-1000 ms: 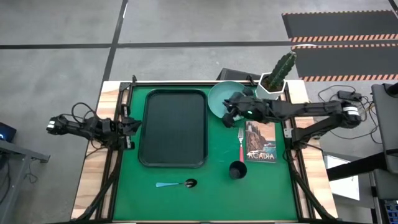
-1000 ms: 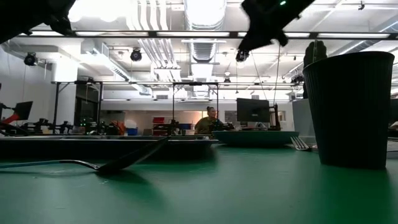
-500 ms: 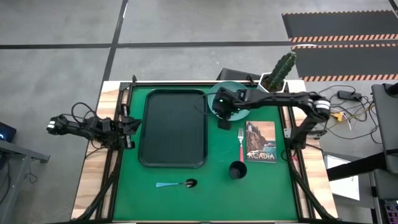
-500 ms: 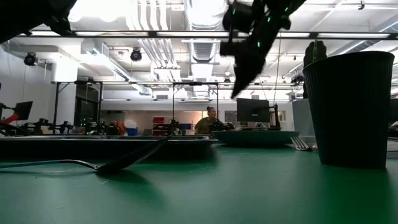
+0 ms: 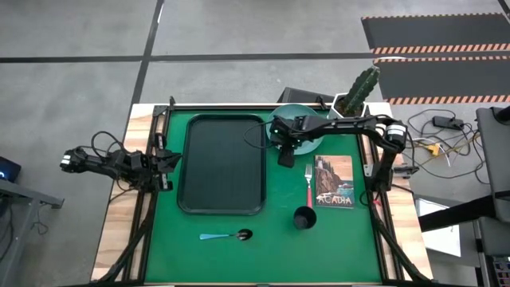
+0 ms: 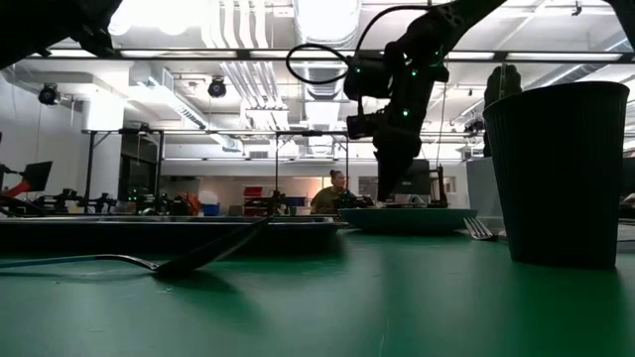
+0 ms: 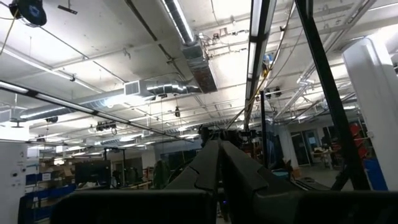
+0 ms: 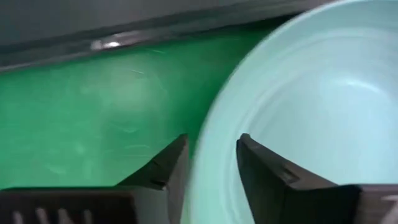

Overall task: Pick and place plate/cup/fork/spoon on tray
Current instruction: Put the green plate on the black serving tray

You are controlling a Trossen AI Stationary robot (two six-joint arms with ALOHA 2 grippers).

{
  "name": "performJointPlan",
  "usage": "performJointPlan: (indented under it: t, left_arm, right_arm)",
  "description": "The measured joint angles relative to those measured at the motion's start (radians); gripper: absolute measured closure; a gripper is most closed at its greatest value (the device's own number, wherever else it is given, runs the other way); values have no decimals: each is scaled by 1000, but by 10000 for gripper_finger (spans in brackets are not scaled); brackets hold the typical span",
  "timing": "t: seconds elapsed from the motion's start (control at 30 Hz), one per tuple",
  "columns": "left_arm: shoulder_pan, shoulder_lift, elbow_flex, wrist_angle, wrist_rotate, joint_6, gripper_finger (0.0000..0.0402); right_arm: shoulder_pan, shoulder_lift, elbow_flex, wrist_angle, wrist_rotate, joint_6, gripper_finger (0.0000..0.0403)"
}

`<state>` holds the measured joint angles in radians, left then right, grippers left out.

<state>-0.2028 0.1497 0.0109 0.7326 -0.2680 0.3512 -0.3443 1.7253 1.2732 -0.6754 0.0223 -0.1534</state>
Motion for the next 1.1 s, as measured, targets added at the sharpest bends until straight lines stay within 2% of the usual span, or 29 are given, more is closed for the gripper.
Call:
performJointPlan:
  t: [0.17, 0.37, 0.53, 0.83, 1.1]
  left_arm:
    - [0, 0, 0, 0, 0, 0, 402]
    - [0, 0, 0, 0, 0, 0, 402]
    - [0, 0, 0, 0, 0, 0, 402]
    - [0, 0, 0, 0, 0, -2, 402]
    - [0, 0, 0, 0, 0, -4, 402]
  right_arm:
    - [1, 17, -1, 3, 27, 23, 241]
    - [1, 69, -1, 13, 28, 39, 238]
    - [1, 106, -2, 6, 31, 46, 270]
    - [2, 86, -1, -11, 48, 74, 376]
    - [7, 64, 68, -114, 165, 76, 389]
